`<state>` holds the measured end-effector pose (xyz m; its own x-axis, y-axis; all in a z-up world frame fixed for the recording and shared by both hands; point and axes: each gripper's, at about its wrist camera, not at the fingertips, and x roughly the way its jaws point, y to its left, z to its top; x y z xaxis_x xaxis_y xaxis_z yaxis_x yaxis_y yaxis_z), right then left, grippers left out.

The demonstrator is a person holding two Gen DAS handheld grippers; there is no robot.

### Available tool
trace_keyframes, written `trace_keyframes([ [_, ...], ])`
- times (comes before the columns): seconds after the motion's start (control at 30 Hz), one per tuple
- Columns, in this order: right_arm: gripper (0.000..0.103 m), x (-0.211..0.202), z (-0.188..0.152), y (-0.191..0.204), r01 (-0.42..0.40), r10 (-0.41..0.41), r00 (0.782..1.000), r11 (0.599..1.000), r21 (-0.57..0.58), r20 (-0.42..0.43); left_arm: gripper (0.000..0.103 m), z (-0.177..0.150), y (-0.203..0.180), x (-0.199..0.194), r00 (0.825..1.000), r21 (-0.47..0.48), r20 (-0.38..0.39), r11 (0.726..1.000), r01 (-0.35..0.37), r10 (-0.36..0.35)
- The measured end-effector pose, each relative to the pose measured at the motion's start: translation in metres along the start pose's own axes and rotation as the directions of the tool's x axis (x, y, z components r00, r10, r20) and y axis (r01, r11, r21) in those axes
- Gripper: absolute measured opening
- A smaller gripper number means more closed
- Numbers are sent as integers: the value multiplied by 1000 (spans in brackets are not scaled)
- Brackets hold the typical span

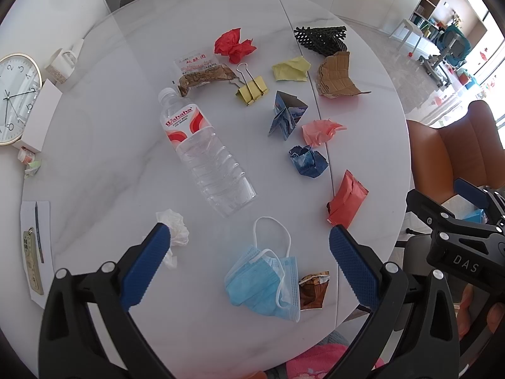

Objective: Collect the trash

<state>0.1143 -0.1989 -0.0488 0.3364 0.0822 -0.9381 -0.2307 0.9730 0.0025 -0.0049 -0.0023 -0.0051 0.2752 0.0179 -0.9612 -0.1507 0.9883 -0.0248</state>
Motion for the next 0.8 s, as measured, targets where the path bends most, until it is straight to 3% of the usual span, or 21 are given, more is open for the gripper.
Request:
trace_keyframes([
  [0.8,101,1,-1,0,1,-1,1000,1000,1,0,97,-2,-1,1,1000,1,-3,1000,-2,2],
])
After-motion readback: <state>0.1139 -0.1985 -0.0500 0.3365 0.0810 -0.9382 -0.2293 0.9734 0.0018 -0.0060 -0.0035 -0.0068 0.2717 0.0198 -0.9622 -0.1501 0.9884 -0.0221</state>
